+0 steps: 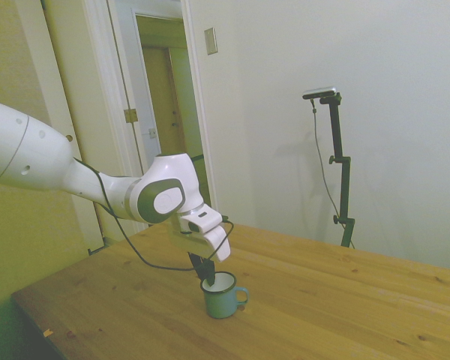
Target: Flip the mug upright
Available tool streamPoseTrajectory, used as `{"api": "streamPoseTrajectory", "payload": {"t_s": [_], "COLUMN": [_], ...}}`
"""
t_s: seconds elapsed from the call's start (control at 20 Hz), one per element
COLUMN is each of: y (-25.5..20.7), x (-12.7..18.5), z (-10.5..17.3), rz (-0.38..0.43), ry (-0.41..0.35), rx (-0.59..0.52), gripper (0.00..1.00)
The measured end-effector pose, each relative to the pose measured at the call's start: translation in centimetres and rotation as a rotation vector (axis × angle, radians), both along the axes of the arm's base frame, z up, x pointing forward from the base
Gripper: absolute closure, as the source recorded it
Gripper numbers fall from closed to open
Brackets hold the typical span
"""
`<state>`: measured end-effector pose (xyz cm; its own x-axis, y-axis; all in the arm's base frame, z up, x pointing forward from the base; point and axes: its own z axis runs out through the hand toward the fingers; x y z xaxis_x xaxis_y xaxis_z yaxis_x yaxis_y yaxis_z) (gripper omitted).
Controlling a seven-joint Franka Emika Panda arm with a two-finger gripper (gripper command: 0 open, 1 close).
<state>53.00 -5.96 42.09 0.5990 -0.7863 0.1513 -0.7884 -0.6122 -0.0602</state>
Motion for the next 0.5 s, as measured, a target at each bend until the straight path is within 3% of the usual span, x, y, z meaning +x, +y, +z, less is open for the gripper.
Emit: {"api": "streamPoseTrajectory", "payload": {"t_s": [0.25, 0.5], "y": [0.8, 0.9], "x": [-4.0, -7.2], "z": [5.5, 8.8], "rz": [0.012, 0.006], "ry": [-0.043, -0.071], "rx": [-0.015, -0.038], "gripper": [0.00, 0.00]}}
